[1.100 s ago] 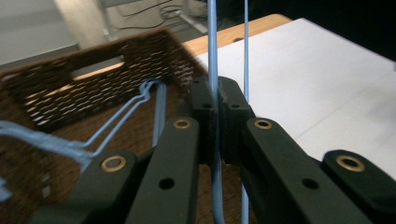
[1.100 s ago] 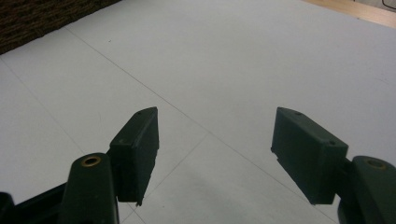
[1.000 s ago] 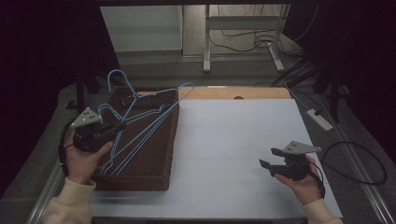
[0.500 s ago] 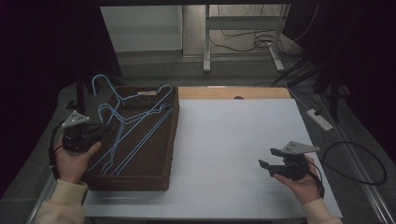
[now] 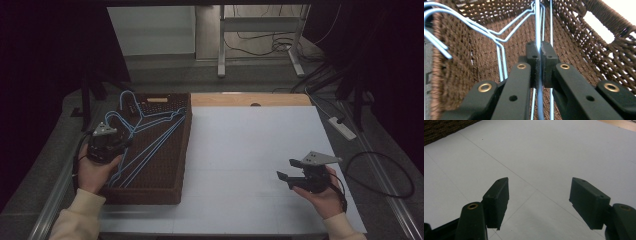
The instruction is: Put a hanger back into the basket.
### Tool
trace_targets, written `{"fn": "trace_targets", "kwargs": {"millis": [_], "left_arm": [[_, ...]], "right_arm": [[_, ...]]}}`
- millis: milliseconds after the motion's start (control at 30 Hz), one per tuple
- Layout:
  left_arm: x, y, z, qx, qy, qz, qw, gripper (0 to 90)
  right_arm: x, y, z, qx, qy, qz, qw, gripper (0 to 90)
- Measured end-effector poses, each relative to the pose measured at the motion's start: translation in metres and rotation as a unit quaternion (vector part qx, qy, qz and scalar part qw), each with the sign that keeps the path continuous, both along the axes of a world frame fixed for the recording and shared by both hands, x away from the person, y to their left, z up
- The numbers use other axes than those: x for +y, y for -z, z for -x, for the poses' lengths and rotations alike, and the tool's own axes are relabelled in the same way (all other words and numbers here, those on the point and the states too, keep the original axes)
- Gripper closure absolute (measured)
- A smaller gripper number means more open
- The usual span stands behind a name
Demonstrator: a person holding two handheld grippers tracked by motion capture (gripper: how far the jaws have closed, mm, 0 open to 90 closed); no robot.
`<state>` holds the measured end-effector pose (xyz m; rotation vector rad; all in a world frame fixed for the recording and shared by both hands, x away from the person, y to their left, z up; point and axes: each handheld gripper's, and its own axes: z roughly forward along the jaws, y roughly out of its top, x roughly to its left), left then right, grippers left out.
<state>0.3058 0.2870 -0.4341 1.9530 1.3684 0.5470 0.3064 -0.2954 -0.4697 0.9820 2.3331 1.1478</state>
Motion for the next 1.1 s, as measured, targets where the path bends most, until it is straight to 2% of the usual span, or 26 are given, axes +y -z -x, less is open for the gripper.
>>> {"fn": "trace_targets", "kwargs": {"millis": [67, 200, 300, 367, 600, 633, 733, 833, 900, 933, 1033, 1100], "left_arm": [[-0.004, 0.005, -0.004, 0.014, 0.001, -0.008, 0.9999, 87.1], [-0.005, 0.009, -0.008, 0.027, -0.002, -0.013, 0.9995, 87.1], [-0.003, 0.012, -0.013, 0.053, -0.009, -0.024, 0.9983, 86.9], [-0.003, 0.013, -0.014, 0.059, -0.012, -0.029, 0.9978, 86.7], [-0.001, 0.025, -0.025, 0.131, -0.015, -0.058, 0.9895, 84.1], [-0.002, 0.029, -0.027, 0.148, -0.010, -0.068, 0.9866, 83.1], [-0.003, 0.030, -0.027, 0.143, -0.012, -0.077, 0.9866, 80.5], [-0.002, 0.024, -0.023, 0.109, -0.024, -0.072, 0.9911, 67.3], [-0.001, 0.020, -0.021, 0.089, -0.031, -0.060, 0.9938, 57.3], [0.001, 0.015, -0.017, 0.071, -0.029, -0.050, 0.9958, 55.0], [0.002, 0.007, -0.011, 0.044, -0.022, -0.022, 0.9986, 45.9], [0.001, 0.000, -0.004, 0.020, -0.010, 0.004, 0.9997, 43.5]], "right_arm": [[0.000, 0.000, 0.000, 0.000, 0.000, 0.001, 1.0000, 32.5], [0.000, 0.000, 0.000, 0.000, -0.001, 0.001, 1.0000, 32.5], [0.000, 0.000, 0.000, 0.000, -0.001, 0.001, 1.0000, 32.5], [0.000, 0.000, 0.000, 0.000, -0.002, 0.001, 1.0000, 32.5], [0.001, 0.002, -0.001, 0.005, -0.002, 0.005, 1.0000, 32.2], [0.001, 0.002, -0.001, 0.005, -0.002, 0.006, 1.0000, 32.0], [0.001, 0.002, 0.000, 0.005, -0.003, 0.008, 1.0000, 32.0], [0.001, 0.002, 0.000, 0.005, -0.003, 0.008, 1.0000, 32.0], [0.001, 0.002, 0.000, 0.005, -0.003, 0.007, 1.0000, 32.0], [0.001, 0.002, 0.000, 0.005, -0.004, 0.007, 1.0000, 31.9], [0.000, 0.002, 0.000, 0.005, -0.004, 0.007, 1.0000, 32.0], [0.000, 0.002, 0.000, 0.005, -0.003, 0.007, 1.0000, 32.0]]}}
